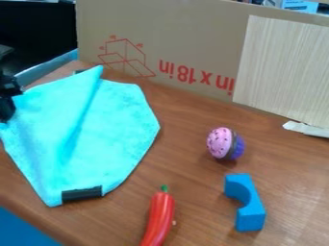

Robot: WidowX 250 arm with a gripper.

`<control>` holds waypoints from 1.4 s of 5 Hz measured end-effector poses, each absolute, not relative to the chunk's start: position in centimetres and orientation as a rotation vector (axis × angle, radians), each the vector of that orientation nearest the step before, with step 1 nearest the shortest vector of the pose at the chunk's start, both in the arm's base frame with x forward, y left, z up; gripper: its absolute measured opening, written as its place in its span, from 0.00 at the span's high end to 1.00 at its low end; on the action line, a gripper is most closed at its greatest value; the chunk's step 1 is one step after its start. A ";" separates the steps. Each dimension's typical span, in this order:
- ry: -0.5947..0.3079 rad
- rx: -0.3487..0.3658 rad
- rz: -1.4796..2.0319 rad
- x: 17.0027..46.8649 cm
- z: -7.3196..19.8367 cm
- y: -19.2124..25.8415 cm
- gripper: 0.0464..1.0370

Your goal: Unfold the cloth from top right to bottom left

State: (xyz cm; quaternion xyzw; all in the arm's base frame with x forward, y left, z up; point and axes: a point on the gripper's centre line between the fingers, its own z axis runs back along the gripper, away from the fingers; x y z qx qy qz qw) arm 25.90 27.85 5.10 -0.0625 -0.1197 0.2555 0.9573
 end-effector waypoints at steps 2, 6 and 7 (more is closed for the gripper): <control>-0.215 -0.141 0.584 24.8 5.4 29.4 0.99; -0.164 -0.134 0.753 22.2 6.4 33.6 0.94; -0.195 -0.068 0.739 22.0 5.8 34.1 0.76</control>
